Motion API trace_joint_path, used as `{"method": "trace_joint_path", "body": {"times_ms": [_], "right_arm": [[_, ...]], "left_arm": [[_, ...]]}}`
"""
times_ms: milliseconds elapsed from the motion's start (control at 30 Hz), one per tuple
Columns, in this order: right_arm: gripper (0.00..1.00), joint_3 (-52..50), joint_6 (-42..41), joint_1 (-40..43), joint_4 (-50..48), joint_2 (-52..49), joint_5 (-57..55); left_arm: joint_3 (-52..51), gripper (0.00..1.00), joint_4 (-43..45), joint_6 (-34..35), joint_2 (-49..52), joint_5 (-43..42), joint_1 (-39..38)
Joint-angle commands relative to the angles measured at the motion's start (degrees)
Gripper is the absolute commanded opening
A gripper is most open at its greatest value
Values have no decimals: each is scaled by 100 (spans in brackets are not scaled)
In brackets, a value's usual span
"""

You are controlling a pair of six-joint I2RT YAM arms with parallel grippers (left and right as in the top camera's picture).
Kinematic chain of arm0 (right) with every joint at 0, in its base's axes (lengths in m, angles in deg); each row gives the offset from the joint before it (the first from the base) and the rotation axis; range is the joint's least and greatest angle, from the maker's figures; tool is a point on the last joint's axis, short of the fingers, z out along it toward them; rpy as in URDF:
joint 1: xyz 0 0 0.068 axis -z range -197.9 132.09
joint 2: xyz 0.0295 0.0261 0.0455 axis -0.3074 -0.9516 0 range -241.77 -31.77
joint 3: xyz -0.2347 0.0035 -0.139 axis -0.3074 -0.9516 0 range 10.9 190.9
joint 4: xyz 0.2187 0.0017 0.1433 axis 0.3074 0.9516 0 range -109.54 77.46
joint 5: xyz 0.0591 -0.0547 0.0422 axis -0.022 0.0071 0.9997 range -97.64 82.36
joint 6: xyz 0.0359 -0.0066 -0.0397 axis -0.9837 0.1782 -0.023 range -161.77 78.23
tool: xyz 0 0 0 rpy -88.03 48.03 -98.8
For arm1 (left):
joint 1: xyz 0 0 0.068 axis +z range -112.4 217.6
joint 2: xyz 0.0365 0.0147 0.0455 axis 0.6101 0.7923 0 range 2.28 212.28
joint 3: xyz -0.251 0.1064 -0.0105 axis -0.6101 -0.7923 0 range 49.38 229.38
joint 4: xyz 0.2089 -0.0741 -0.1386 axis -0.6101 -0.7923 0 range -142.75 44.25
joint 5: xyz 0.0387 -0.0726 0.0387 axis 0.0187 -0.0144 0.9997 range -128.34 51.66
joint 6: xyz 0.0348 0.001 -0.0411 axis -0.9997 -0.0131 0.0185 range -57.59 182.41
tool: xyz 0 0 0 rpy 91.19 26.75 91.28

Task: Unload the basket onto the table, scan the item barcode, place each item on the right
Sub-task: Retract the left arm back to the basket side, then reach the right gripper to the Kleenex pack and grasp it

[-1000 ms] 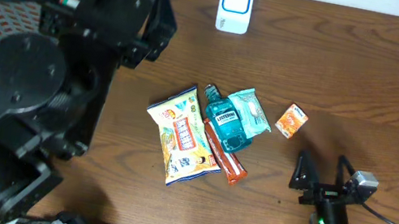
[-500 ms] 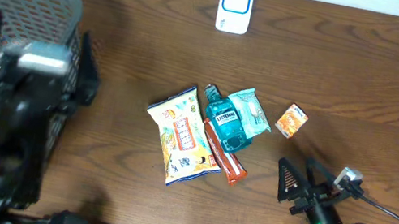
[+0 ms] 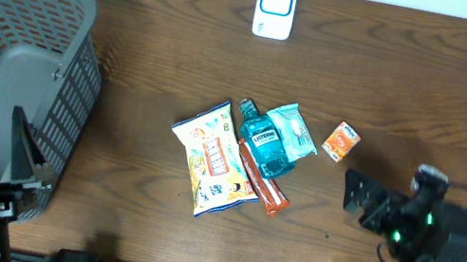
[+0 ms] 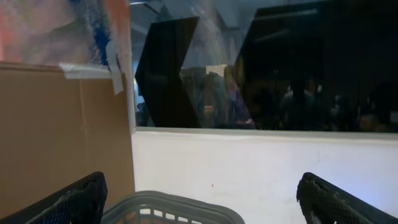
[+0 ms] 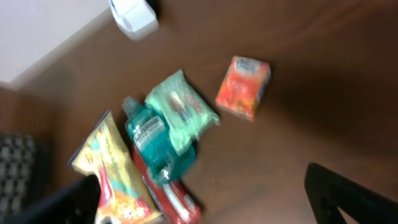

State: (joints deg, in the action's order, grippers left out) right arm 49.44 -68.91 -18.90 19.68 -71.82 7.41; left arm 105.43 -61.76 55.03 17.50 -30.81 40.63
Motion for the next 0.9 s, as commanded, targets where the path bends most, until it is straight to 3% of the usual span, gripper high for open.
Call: {"method": "trace_joint_path", "body": {"times_ms": [0, 100, 200, 433, 500, 567, 633, 867], "right_arm": [[99, 1016, 109, -481, 417, -1174, -625], [99, 2114, 2, -1029, 1176, -2387, -1237], [99, 2852, 2, -1388, 1419, -3318, -1165], [98, 3191, 13, -1528, 680, -4649, -1257], [98, 3191, -354, -1528, 564, -4937, -1362], [81, 3204, -761, -1532, 551, -5219, -1727], [73, 3248, -1069, -1552, 619, -5508, -2166], [73, 3801, -1311, -1561, 761, -6457, -2616]], "left_arm": [[-184, 98, 28, 514, -269, -540, 313], [-251, 98, -42, 516, -507, -1147, 358], [-254, 98, -109, 516, -691, -1589, 247], [-254, 98, -511, 514, -1185, -1609, -7], [-254, 98, -601, 511, -1281, -1606, -57], [-258, 98, -645, 511, -1331, -1609, -90], [-260, 98, -647, 511, -1338, -1606, -105], [-411, 98, -645, 511, -1338, -1606, -107]]}}
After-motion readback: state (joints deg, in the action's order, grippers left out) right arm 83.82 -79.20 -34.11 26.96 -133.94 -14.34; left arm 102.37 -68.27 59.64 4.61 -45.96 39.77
